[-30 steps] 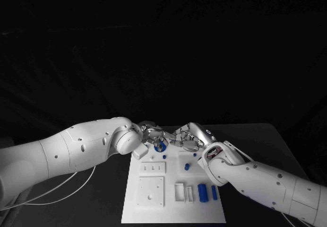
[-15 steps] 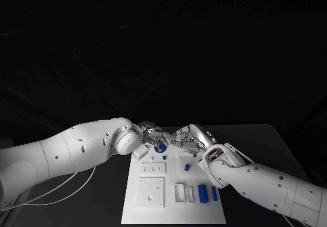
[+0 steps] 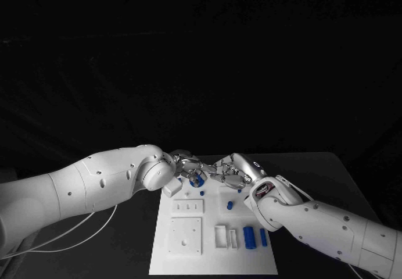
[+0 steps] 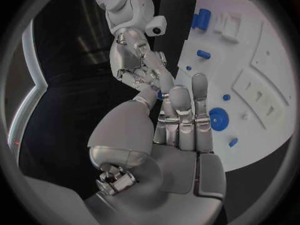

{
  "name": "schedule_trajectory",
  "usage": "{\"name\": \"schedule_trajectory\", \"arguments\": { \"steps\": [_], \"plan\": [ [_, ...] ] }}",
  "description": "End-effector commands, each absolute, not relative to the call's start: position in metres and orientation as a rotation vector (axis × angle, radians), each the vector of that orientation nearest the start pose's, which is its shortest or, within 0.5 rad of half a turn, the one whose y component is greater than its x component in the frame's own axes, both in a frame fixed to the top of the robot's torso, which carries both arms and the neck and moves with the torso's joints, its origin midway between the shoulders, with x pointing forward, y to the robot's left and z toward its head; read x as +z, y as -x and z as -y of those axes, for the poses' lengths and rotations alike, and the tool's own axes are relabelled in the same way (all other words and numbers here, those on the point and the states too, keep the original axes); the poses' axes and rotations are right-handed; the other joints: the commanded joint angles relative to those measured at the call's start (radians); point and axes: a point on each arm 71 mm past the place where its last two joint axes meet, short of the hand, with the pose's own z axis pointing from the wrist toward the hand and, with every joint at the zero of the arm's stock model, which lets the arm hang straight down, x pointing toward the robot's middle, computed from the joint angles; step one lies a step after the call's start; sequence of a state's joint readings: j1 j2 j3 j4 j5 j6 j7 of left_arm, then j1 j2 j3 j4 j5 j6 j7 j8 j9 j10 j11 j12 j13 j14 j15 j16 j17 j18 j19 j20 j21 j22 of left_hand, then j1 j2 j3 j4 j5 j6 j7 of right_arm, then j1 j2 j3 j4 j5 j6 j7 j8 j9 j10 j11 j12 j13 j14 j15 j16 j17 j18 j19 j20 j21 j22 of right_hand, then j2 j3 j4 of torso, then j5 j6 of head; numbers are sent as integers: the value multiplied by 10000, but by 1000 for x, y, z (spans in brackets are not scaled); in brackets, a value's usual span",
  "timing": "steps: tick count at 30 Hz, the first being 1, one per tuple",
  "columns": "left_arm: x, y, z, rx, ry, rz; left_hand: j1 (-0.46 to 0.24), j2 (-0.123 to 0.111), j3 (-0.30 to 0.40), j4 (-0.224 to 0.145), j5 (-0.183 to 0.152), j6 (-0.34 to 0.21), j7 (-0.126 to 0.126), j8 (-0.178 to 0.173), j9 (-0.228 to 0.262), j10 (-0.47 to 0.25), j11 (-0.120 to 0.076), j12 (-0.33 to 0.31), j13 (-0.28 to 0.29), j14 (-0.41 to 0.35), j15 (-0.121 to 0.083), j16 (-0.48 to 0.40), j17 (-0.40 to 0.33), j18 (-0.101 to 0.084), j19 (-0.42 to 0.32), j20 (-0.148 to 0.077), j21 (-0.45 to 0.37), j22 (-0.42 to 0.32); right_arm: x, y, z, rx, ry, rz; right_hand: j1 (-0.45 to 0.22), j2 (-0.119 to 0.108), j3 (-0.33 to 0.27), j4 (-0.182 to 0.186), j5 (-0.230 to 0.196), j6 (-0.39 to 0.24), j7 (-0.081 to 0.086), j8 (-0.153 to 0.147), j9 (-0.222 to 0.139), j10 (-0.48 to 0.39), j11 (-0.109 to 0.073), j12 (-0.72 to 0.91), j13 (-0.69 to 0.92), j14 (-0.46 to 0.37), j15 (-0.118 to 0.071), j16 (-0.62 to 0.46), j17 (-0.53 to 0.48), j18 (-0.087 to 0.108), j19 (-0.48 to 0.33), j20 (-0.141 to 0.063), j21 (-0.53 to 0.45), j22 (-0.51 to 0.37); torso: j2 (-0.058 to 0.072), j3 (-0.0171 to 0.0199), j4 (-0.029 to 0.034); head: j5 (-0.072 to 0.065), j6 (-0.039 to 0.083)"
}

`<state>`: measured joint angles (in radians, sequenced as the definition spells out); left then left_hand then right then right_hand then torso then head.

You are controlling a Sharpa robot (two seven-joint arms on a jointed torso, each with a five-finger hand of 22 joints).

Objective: Assemble the parts on the task board

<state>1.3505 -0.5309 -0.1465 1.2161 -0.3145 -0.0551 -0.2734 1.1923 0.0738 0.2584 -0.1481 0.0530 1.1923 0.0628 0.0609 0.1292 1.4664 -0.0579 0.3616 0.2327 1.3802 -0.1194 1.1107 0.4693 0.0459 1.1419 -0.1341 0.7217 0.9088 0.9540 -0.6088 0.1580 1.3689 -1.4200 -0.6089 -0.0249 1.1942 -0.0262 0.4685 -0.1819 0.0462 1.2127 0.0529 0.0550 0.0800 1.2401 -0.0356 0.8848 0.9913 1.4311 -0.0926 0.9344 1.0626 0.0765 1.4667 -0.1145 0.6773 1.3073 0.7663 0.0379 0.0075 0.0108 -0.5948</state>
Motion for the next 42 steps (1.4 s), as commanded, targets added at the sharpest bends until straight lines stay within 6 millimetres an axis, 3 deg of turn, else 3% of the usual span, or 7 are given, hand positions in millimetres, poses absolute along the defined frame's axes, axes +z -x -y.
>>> {"name": "schedule_trajectory", "arguments": {
  "steps": [1, 8, 11, 14, 21, 29, 42],
  "plan": [
    [-194, -539, -133, -10145, 8264, -21794, 58, 33, 5, 68, -13, 1069, -484, 50, -4, 340, -23, -40, -27, -27, 19, -75, -13, -182, 53, -26, -59, 30, -222, -485, 131, 8842, -803, -14075, -68, 24, 956, 908, 21, 173, -15, 99, 16, 55, -49, -36, 17, -17, -49, -30, 16, -102, 61, -44, 42, 812, 3, -2, 12, -4, -8],
    [-193, -539, -134, -10245, 7962, -21613, -347, -187, -302, 352, -20, 749, -414, 36, -89, 280, 24, -98, -58, -49, 57, -120, -41, -183, 50, 1, -108, 40, -224, -486, 133, 8770, -768, -14253, -49, -17, 893, 843, 21, 216, -23, 97, -2, 66, -52, -42, 36, -24, -49, -43, 30, -104, 51, -44, 60, 815, 6, -4, 11, -9, -33],
    [-193, -538, -133, -10333, 7749, -21644, -898, -563, -1023, 762, 221, 725, -387, 42, -128, 225, 47, -123, -63, -65, 91, -159, -66, -177, 45, 33, -159, 26, -225, -486, 134, 8736, -758, -14324, -39, 10, 842, 807, 21, 223, -24, 99, -27, 69, -55, -48, 54, -19, -50, -40, 49, -106, 52, -46, 78, 817, 3, -3, 17, -7, -40],
    [-193, -537, -133, -10403, 7578, -21729, -845, -630, -1852, 1041, 88, 603, -307, 38, -195, 150, 96, -146, -67, -63, 116, -166, -86, -153, 68, 66, -218, 24, -226, -486, 134, 8727, -738, -14369, -39, 10, 842, 807, 21, 223, -24, 99, -27, 69, -55, -48, 54, -19, -50, -40, 49, -106, 52, -46, 78, 817, 4, -6, 13, -26, -43],
    [-195, -536, -134, -10581, 7497, -21810, -525, -452, -2726, 1362, 79, 180, -165, 53, -105, 37, 164, -75, -33, -62, 162, -179, -155, -96, 124, 125, -346, 96, -229, -487, 137, 8652, -724, -14522, -40, 21, 832, 802, 21, 230, -25, 99, -30, 80, -56, -45, 60, -10, -52, -28, 62, -108, 54, -47, 106, 822, -2, -12, 16, -23, -43],
    [-197, -535, -136, -10826, 7510, -21867, -498, -420, -2759, 1373, 101, 113, -147, 48, -93, 18, 171, -69, -33, -60, 167, -182, -169, -87, 141, 129, -367, 117, -232, -487, 139, 8583, -720, -14664, -39, 33, 819, 773, 22, 231, -25, 97, -39, 91, -58, -58, 64, -6, -54, -29, 75, -109, 53, -49, 118, 822, -3, -9, 15, -24, 0],
    [-198, -535, -139, -10790, 7521, -21963, 120, 55, -2470, 948, 540, 171, -211, 62, -50, -20, 138, -59, -35, -40, 141, -184, -196, -91, 173, 112, -418, 168, -234, -487, 140, 8642, -618, -14832, -37, 50, 790, 762, 22, 231, -24, 97, -44, 95, -56, -65, 77, -6, -53, -35, 89, -111, 49, -48, 138, 825, 8, -2, 9, -25, -23]
  ]
}}
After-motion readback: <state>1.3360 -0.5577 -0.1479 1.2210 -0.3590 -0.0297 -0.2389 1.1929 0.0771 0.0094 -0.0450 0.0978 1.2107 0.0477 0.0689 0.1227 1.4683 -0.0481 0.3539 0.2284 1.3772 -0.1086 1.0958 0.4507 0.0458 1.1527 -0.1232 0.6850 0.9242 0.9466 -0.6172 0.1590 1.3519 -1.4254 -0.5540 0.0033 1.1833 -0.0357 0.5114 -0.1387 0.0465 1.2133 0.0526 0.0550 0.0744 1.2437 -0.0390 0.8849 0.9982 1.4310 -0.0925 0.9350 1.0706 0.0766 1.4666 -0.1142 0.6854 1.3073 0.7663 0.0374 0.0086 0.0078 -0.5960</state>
